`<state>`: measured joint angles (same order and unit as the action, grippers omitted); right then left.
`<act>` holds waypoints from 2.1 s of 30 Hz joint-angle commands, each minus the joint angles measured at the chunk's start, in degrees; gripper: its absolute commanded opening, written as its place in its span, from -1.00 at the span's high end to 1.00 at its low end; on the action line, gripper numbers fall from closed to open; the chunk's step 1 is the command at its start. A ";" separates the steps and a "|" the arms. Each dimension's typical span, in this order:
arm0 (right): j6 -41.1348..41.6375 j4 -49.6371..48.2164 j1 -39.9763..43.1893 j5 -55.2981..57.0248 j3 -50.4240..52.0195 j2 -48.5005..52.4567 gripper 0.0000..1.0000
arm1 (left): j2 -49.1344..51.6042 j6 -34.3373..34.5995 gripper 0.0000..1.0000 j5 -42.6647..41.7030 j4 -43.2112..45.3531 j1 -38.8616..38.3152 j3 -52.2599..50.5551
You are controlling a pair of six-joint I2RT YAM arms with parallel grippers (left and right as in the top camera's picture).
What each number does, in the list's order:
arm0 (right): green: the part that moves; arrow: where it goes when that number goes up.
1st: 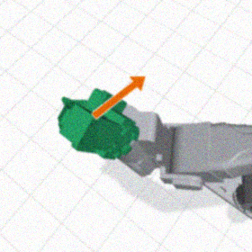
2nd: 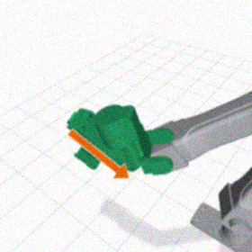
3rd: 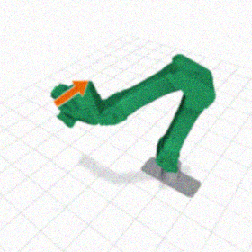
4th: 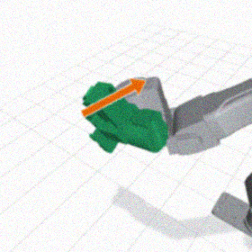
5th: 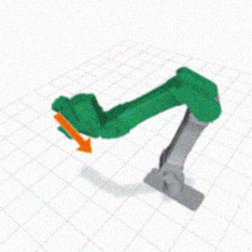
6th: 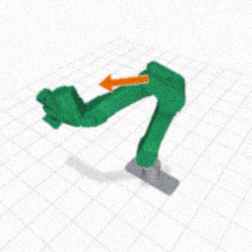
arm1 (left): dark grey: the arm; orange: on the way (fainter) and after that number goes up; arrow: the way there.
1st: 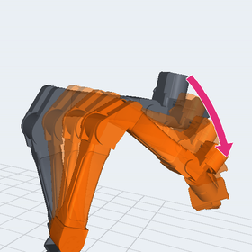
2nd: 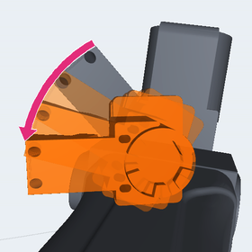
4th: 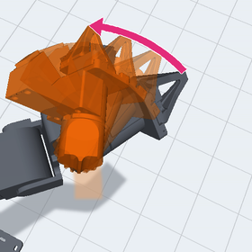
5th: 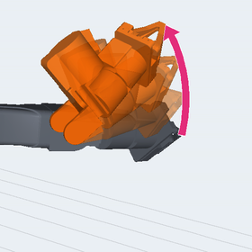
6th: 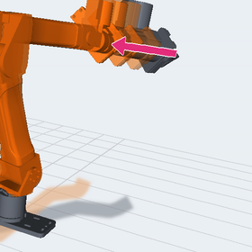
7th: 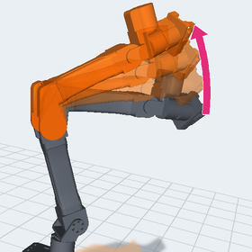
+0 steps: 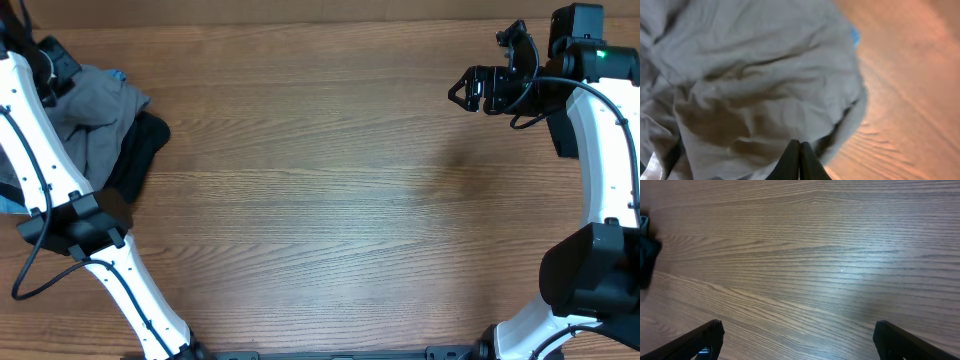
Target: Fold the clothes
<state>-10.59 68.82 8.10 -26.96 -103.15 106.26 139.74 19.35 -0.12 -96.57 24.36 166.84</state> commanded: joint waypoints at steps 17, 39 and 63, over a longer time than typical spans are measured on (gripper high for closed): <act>-0.28 0.26 -0.11 0.42 -0.31 -0.28 -1.00 | 0.63 3.32 0.88 4.37 1.18 -0.09 -22.18; -0.28 -0.26 -0.11 0.39 -0.31 -0.28 -1.00 | -5.49 0.28 0.61 10.38 4.13 1.05 -10.01; -0.31 -1.25 -0.11 0.42 0.52 -0.26 -1.00 | -5.22 2.05 0.92 8.02 14.69 14.23 -16.59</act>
<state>-10.57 68.34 8.12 -26.61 -103.13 106.26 135.13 22.11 9.23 -81.56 38.98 150.02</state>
